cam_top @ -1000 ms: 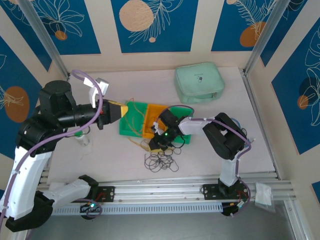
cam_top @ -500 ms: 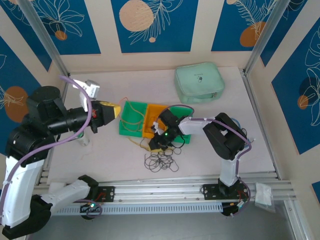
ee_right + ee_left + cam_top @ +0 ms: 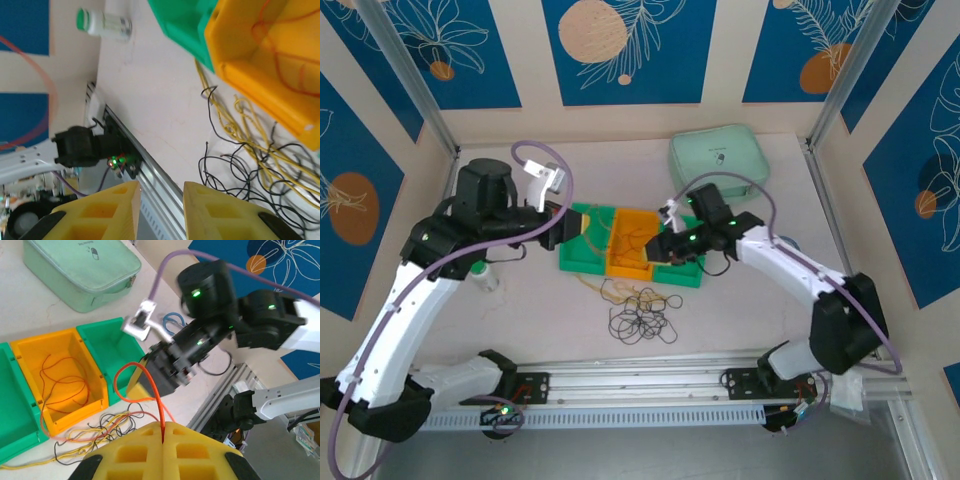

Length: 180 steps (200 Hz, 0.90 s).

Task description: Untangle the cables

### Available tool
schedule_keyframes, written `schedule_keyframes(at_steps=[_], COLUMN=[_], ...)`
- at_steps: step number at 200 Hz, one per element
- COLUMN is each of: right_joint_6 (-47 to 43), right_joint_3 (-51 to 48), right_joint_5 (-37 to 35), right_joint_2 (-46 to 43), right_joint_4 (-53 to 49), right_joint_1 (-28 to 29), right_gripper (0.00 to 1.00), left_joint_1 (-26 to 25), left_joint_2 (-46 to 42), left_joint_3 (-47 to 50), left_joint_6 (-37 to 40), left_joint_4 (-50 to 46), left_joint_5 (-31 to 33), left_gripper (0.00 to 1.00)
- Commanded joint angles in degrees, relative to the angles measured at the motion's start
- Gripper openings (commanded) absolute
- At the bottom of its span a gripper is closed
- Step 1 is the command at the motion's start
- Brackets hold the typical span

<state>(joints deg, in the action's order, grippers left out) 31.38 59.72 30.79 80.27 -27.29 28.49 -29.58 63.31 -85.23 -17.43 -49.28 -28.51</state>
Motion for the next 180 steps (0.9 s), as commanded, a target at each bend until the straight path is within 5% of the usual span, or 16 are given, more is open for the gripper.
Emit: schedule_keyframes(at_steps=[1, 91, 180], right_joint_6=[0.38, -1.92, -3.18], right_joint_3=[-1.54, -4.78, -5.58], right_joint_5=[-0.18, -1.61, -1.45], right_joint_2=[-4.03, -10.45, -9.31], right_joint_4=[-6.9, -11.21, -11.51], right_joint_1=[-4.13, -12.46, -13.4], right_gripper=[0.29, 0.3, 0.3], left_joint_1=[0.19, 0.67, 0.87], left_joint_2=[2.54, 21.87, 36.01], left_joint_3=[2.43, -0.06, -4.43], left_joint_6=[2.51, 17.96, 26.66], left_joint_4=[4.95, 2.01, 0.97], left_joint_5=[-3.59, -7.32, 2.63], left_gripper=[0.0, 0.0, 0.0])
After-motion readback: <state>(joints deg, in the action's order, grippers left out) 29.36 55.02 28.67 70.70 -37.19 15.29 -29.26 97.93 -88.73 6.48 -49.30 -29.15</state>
